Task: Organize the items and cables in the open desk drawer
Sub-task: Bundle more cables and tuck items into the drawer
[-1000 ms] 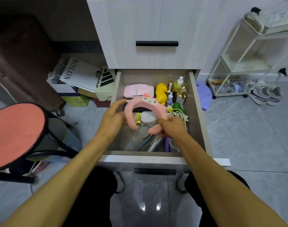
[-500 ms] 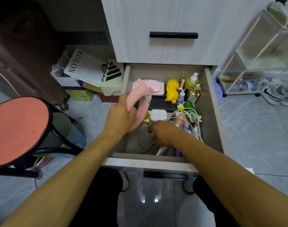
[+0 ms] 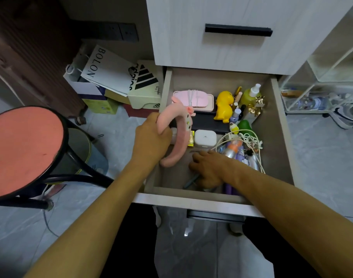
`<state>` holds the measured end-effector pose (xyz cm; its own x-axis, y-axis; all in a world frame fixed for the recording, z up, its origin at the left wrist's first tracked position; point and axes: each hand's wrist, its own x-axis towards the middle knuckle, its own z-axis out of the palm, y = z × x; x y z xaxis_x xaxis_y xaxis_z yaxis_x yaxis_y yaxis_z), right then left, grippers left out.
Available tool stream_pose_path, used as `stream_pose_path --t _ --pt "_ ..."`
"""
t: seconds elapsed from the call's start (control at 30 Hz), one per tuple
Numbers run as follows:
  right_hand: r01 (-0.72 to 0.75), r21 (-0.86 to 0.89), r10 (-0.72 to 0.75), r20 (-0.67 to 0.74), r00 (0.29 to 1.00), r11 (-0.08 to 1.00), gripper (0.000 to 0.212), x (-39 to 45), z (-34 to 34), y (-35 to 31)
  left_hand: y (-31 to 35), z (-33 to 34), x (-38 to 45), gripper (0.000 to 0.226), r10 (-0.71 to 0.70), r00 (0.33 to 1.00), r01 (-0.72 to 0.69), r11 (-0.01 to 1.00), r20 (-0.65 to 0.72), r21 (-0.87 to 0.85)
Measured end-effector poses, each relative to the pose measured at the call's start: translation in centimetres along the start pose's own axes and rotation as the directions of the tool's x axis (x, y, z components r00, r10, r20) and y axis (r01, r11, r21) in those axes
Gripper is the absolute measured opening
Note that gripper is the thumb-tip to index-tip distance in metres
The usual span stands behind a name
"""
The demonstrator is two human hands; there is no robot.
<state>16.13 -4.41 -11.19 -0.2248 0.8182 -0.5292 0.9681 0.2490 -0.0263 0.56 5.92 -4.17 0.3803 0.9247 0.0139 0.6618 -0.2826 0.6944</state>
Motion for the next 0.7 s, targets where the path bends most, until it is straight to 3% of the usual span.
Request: stream_pose_path --t 0.3,0.7 --pt "0.027 -0.159 -0.003 0.149 0.989 0.987 0.062 -0.6 -0.4 0.0 0.2 0.2 -1.0 0.030 0.061 0.998 -0.061 0.997 0.012 0.040" --pt "0.042 -0.134 -0.013 0.206 0.979 0.990 0.047 -1.4 -0.8 0.3 -0.1 0.3 -1.2 0.034 0.088 0.996 -0.090 0.992 0.028 0.092"
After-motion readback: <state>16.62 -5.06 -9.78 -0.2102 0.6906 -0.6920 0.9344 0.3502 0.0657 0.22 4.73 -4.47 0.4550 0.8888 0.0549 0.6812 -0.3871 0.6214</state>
